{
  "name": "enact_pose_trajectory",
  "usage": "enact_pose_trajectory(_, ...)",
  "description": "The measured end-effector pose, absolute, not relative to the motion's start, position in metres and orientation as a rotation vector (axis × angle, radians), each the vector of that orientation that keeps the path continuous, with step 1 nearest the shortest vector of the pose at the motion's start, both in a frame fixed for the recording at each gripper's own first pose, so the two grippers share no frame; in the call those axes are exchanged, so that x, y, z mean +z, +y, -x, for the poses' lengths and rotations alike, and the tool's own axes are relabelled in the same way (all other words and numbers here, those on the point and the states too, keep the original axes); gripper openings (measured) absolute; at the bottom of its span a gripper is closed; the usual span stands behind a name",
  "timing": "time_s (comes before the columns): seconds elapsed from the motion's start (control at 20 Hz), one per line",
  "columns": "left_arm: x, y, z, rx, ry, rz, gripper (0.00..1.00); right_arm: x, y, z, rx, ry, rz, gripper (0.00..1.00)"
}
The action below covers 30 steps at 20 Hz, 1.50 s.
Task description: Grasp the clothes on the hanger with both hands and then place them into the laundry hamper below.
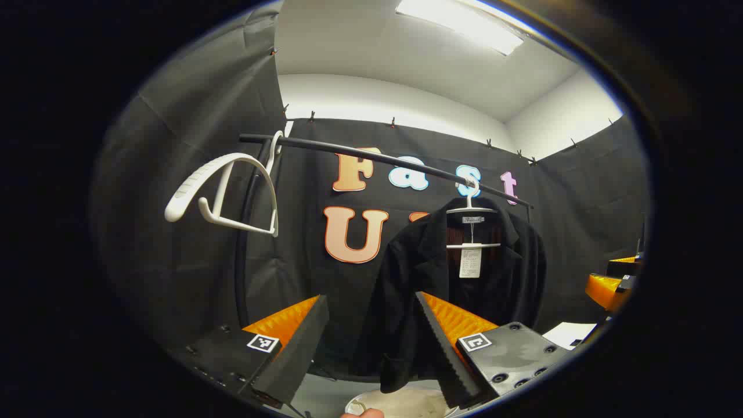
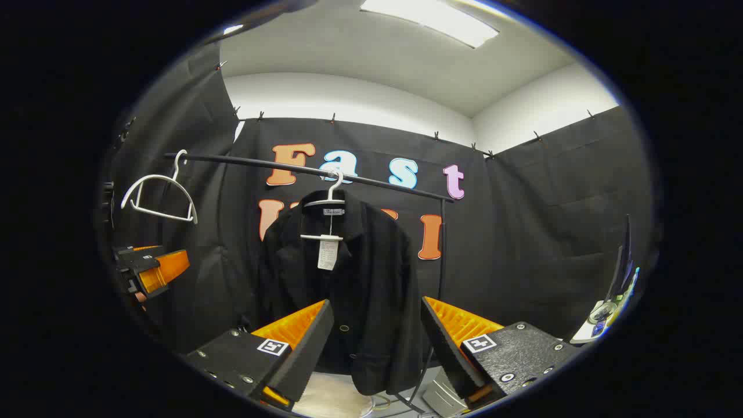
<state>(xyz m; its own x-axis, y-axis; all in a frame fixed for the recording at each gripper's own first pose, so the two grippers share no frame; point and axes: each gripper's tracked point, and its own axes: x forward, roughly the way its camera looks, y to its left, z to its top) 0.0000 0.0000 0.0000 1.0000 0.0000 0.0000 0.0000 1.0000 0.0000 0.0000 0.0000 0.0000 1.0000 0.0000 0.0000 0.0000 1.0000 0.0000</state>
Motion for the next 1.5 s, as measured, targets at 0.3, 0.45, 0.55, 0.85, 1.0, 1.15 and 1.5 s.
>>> enact_pose_trajectory(0.3,-0.002,-0.002,-0.001,-0.011,0.006,-0.006,0.96,-0.010,-0.007,-0.002,-0.012,0.027,-0.009,0.93)
enact_pose_trajectory(0.45,-0.001,-0.003,-0.002,-0.017,0.001,-0.003,0.96,-0.013,-0.008,-0.002,-0.011,0.033,-0.003,0.93)
enact_pose_trajectory(0.55,-0.001,-0.004,-0.003,-0.024,-0.001,-0.001,0.96,-0.014,-0.011,-0.003,-0.014,0.034,0.002,0.93)
enact_pose_trajectory(0.85,-0.009,-0.008,-0.008,-0.053,0.017,0.003,0.96,-0.021,-0.004,-0.023,-0.007,0.040,-0.008,0.93)
enact_pose_trajectory(1.0,-0.024,-0.017,-0.029,-0.059,0.043,0.015,0.96,-0.027,0.000,-0.037,0.003,0.039,-0.012,0.93)
enact_pose_trajectory(1.15,-0.025,-0.029,-0.051,-0.055,0.039,-0.009,1.00,-0.033,0.004,-0.057,0.027,0.046,-0.021,0.93)
enact_pose_trajectory(1.5,-0.018,-0.059,-0.065,-0.064,0.017,0.047,0.96,-0.022,-0.006,-0.078,0.052,0.001,-0.046,0.93)
